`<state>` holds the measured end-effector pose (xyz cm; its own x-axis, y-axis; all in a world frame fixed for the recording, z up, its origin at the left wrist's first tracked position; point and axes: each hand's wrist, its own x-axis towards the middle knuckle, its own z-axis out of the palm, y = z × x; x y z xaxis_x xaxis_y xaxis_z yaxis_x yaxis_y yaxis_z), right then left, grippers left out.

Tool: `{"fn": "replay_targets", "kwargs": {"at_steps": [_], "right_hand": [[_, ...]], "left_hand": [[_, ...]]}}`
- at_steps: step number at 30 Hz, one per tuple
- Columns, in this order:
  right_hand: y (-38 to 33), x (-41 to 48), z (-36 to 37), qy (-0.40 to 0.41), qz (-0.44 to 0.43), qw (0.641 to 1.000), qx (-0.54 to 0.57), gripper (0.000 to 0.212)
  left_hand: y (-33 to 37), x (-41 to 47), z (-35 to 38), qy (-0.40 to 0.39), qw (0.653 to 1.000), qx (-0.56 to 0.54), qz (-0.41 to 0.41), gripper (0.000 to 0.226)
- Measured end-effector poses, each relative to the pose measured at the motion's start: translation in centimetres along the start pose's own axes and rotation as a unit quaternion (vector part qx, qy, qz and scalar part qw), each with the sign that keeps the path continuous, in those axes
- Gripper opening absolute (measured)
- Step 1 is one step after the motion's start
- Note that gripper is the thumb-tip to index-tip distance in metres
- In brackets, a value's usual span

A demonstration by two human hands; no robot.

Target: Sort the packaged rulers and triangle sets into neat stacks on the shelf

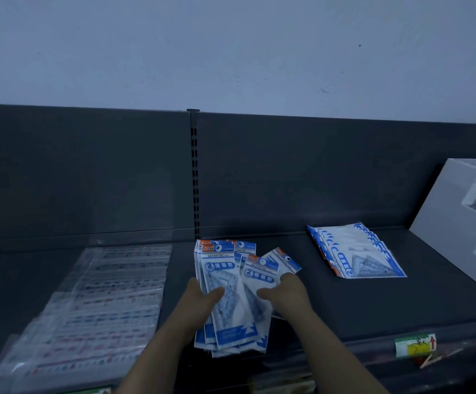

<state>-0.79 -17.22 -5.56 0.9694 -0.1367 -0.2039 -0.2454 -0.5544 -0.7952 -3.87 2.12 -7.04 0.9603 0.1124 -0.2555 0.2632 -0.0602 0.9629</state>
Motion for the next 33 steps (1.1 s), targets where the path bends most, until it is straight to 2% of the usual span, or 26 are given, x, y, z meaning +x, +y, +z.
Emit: {"fn": "replay_targets", "kwargs": {"at_steps": [2,4,9,12,16,18,20,22,24,26,28,30,33], "right_hand": [[0.3,0.3,0.5,-0.002,0.006,1.000,0.022,0.015],[0.6,0.6,0.5,0.011,0.003,0.999,0.051,0.017],[-0.3,1.0,-2.8,0.053,-0.022,0.985,0.165,0.020],[-2.0,0.2,-3.3,0.020,-0.055,0.983,0.174,0.017],[-3.7,-0.9,0.0,-0.020,-0.080,0.990,0.115,0.009],[-3.4,-0.8,0.9,-0.012,-0.065,0.990,0.124,0.009],[-2.3,-0.2,0.4,0.049,-0.055,0.991,0.115,0.014],[-0.8,0.6,-0.6,0.075,-0.057,0.995,-0.037,0.038],[0.1,0.8,-0.9,0.006,-0.061,0.979,-0.195,0.054],[0.3,0.8,-0.5,-0.054,-0.087,0.963,-0.249,0.045],[0.4,0.9,-0.4,-0.033,-0.116,0.971,-0.206,0.029],[0.6,1.1,-1.0,-0.017,-0.107,0.983,-0.150,0.018],[0.8,1.1,-1.9,0.001,-0.115,0.988,-0.101,0.024]], "left_hand": [[0.0,-0.1,0.1,-0.002,1.000,0.003,0.001,0.050],[-0.1,0.1,-0.1,0.006,1.000,0.004,-0.004,0.055],[0.3,0.7,-1.2,0.039,0.998,-0.052,-0.003,0.025],[1.0,0.3,-0.8,0.047,0.997,-0.065,0.001,0.014],[1.1,-0.5,0.3,-0.037,0.995,-0.089,-0.007,0.063],[0.8,-0.2,0.3,-0.036,0.998,-0.047,0.014,0.057],[0.4,0.2,-0.2,-0.016,0.999,-0.015,0.026,0.042],[-0.1,0.9,-1.0,-0.001,1.000,-0.004,0.016,0.040],[-0.5,1.5,-1.5,0.005,1.000,-0.007,0.000,0.042],[-0.6,1.8,-1.7,0.012,1.000,-0.013,-0.012,0.050],[-0.8,2.4,-1.8,0.016,1.000,-0.015,-0.012,0.061],[-0.8,2.6,-1.8,0.018,1.000,-0.016,-0.016,0.059],[-0.7,2.5,-1.6,0.016,0.999,-0.017,-0.026,0.041]]}}
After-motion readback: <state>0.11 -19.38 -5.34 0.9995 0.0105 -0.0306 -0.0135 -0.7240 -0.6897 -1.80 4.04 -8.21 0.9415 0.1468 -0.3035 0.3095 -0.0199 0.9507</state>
